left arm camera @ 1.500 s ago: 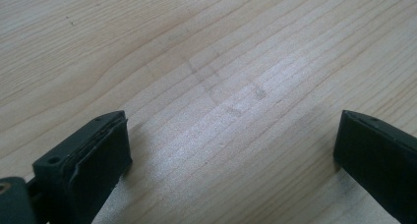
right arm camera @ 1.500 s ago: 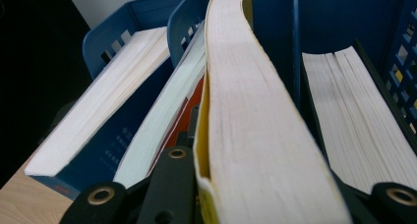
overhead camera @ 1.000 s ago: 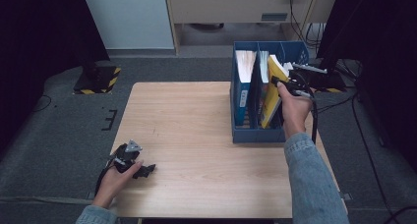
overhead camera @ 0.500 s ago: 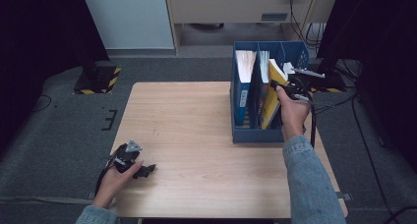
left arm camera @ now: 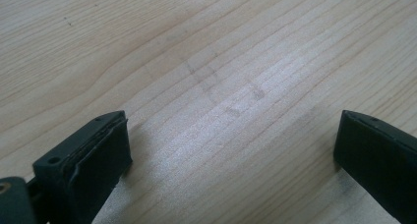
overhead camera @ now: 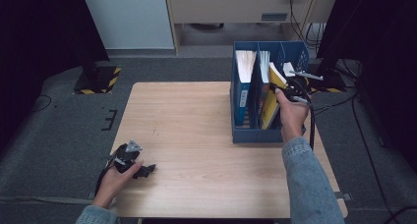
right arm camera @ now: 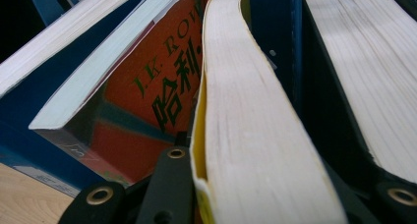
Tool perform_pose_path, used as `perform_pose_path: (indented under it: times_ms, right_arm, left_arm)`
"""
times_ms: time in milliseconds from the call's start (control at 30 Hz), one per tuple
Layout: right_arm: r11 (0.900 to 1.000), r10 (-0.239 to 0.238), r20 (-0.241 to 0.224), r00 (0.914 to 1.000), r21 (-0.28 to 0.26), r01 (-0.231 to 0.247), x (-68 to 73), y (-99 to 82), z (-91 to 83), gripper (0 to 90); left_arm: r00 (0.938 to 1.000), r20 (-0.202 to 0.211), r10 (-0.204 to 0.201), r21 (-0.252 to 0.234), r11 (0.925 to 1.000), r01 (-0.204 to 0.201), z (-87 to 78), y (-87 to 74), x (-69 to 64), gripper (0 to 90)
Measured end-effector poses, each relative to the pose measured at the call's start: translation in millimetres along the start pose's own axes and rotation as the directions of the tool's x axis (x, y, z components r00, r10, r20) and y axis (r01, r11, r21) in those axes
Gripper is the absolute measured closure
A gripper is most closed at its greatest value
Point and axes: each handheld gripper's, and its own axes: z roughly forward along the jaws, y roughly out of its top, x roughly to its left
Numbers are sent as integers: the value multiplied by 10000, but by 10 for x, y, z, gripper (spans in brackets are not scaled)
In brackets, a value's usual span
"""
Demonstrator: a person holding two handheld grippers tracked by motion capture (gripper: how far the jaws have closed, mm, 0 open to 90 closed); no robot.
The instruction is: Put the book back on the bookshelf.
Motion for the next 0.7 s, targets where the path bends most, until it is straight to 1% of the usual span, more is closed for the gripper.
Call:
perform_pose_path:
  times_ms: [133, 267, 333, 567, 700]
  right_arm:
    - [10000, -83, 14, 10000, 28, 83, 2, -4, 7, 743]
    - [10000, -50, 30, 10000, 80, 50, -4, -14, 16, 742]
    - [9999, 65, 57, 10000, 111, -66, -8, -22, 24, 741]
    - [9999, 31, 44, 10000, 147, -32, -15, -37, 30, 739]
    - [9996, 60, 108, 9999, 292, -63, -20, -34, 12, 731]
  left_arm:
    - [10000, 11, 7, 3, 10000, -7, 0, 0, 0, 0]
    - [10000, 16, 11, 7, 10000, -11, 0, 0, -2, 0]
    - [10000, 10, -11, 0, 10000, 11, 0, 0, -3, 0]
    - [10000, 16, 39, 8, 10000, -39, 1, 2, -5, 0]
    - [10000, 20, 41, 9, 10000, -41, 1, 2, -6, 0]
